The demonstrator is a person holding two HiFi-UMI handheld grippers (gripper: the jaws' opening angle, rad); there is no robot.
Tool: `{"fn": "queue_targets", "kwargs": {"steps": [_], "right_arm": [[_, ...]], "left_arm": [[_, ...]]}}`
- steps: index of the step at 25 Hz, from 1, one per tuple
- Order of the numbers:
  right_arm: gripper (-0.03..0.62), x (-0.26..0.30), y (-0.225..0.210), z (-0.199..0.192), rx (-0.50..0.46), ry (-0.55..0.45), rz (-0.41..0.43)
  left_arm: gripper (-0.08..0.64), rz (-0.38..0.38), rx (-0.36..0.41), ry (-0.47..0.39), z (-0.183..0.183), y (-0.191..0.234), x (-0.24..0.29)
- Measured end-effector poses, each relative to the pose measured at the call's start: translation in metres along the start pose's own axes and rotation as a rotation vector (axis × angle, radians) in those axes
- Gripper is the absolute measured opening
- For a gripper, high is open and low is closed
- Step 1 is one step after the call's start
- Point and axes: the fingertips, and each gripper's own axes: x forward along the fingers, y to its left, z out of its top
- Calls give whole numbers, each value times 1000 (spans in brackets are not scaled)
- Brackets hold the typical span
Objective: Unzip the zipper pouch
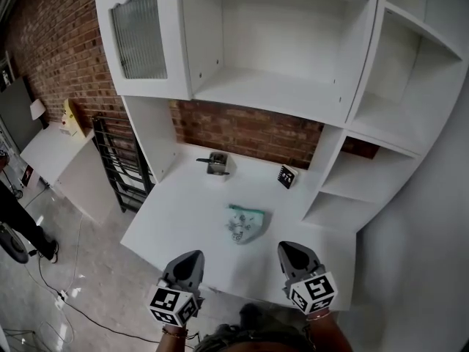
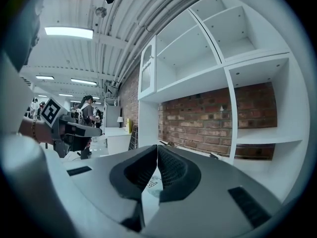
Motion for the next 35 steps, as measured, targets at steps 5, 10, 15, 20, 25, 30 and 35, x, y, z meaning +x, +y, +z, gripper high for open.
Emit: {"fn": "queue_targets", "kwargs": {"steps": [5, 10, 15, 20, 25, 30, 35], "right_arm": [[2, -10, 12, -8, 0, 11, -2], [2, -15, 21, -12, 25, 15, -1], [2, -18, 30, -10, 13, 5, 16], [2, -23, 33, -11, 27, 4, 15], [2, -27, 28, -12, 22, 13, 1], [2, -28, 22, -12, 27, 13, -9], [2, -28, 24, -13, 19, 20, -2]], "left_arm": [[2, 0, 21, 15, -10, -7, -11], [2, 4, 28, 6, -8, -5, -18], [2, -11, 38, 2, -7, -9, -21], [2, -16, 75, 48, -21, -10, -22], [2, -17, 41, 40, -21, -11, -19], [2, -28, 46, 27, -15, -15, -16], [2, -28, 48, 30, -16, -16, -16]]}}
